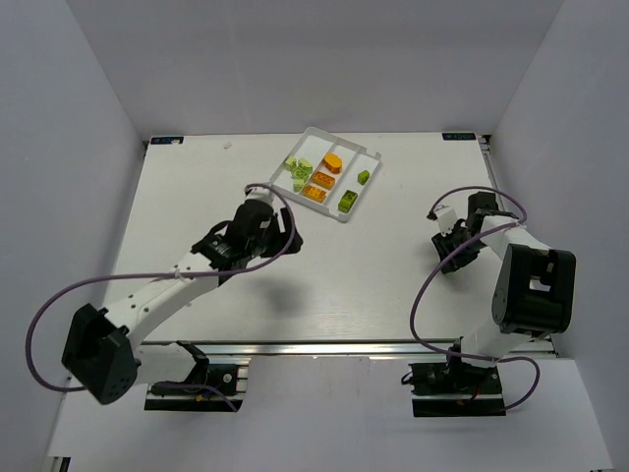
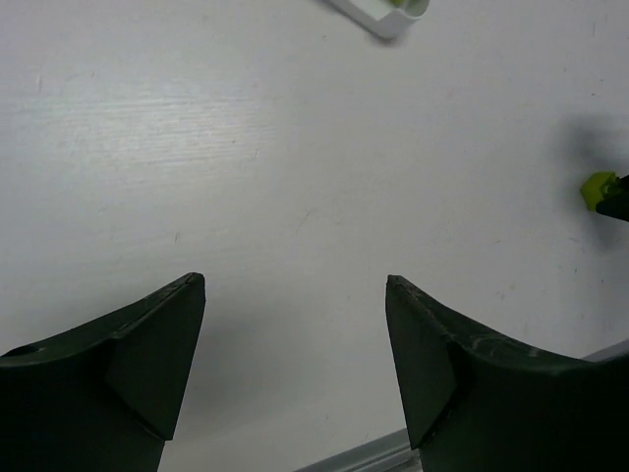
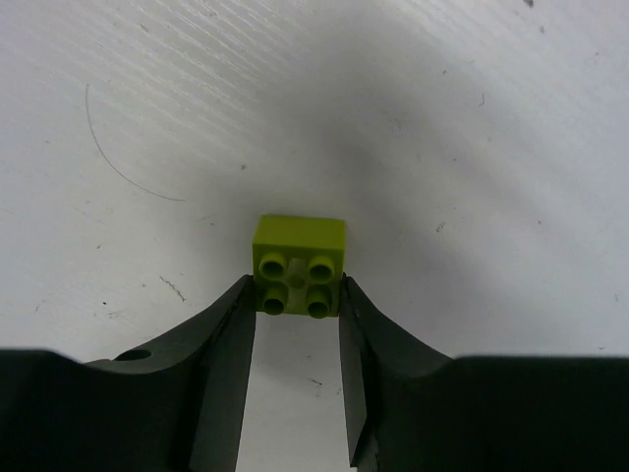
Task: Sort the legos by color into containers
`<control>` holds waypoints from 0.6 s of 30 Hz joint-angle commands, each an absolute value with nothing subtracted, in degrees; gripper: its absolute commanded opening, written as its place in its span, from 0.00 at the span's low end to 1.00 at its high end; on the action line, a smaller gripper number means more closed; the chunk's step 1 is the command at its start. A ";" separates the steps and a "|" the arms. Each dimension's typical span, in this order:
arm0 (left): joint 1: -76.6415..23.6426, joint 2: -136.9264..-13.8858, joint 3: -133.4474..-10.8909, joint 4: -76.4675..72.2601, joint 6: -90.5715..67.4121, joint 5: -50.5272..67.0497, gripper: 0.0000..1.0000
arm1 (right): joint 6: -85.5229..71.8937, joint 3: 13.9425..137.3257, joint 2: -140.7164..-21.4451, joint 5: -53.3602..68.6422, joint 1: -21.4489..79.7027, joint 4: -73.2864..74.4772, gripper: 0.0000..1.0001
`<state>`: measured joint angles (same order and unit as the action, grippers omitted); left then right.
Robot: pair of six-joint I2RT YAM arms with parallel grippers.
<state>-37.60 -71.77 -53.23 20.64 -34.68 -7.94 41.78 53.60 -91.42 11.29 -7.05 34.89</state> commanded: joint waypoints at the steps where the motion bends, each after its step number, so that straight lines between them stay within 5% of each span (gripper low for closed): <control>1: -37.53 -64.26 -48.63 22.58 -40.42 -11.86 0.84 | 43.59 56.51 -91.32 14.67 -6.59 35.76 0.10; 12: -37.53 -53.36 -41.67 29.97 -45.96 -13.53 0.84 | 27.62 92.13 -108.78 31.10 3.42 35.33 0.07; 18: -38.06 -50.28 -39.29 31.64 -49.13 -14.50 0.84 | 19.54 103.52 -118.99 29.36 10.10 26.29 0.08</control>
<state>-37.67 -52.25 -39.66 30.11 -46.74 -12.88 26.59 99.68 -116.88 27.22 7.29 30.81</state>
